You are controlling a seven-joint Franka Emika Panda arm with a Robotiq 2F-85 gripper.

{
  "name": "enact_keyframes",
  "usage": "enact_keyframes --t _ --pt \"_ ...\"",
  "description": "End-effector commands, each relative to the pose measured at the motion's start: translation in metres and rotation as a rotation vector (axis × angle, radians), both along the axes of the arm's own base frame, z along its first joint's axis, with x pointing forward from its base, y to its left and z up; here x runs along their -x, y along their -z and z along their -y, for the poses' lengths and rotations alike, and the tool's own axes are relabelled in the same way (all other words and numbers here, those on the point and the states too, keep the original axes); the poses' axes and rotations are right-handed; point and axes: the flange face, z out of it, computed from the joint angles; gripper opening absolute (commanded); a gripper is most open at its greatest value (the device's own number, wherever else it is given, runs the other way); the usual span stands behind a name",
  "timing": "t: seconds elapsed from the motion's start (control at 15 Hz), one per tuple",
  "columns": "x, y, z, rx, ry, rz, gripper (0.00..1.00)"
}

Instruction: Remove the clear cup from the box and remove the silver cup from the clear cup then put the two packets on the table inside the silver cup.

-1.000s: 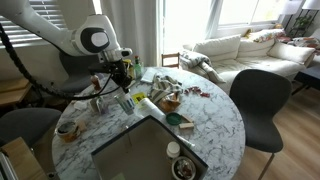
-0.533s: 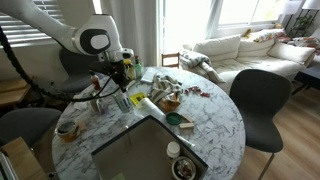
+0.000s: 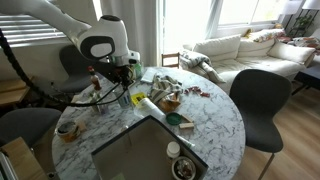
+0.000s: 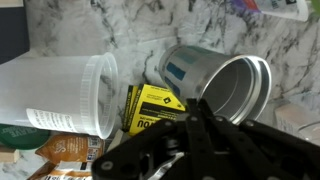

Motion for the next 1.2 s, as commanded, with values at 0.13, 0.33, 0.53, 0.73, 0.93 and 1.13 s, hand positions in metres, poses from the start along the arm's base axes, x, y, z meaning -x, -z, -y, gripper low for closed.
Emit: enact_keyframes --t 0.13,0.33,0.53,0.73,0.93,1.13 --pt "0.006 0.021 0.016 -0.138 0.027 0.034 0.01" --pt "0.010 0.033 0.022 -0.121 0.029 -0.013 0.01" --pt "0.009 0.019 0.014 -0.094 0.011 0.028 0.36" --pt "0.011 -0.001 -0.002 -0.089 -0.026 0.045 0.59" --pt "0.019 -0.012 -0.027 -0.096 -0.153 0.022 0.82" --pt "0.031 -0.017 -0.062 -0.096 -0.321 -0.004 1.00"
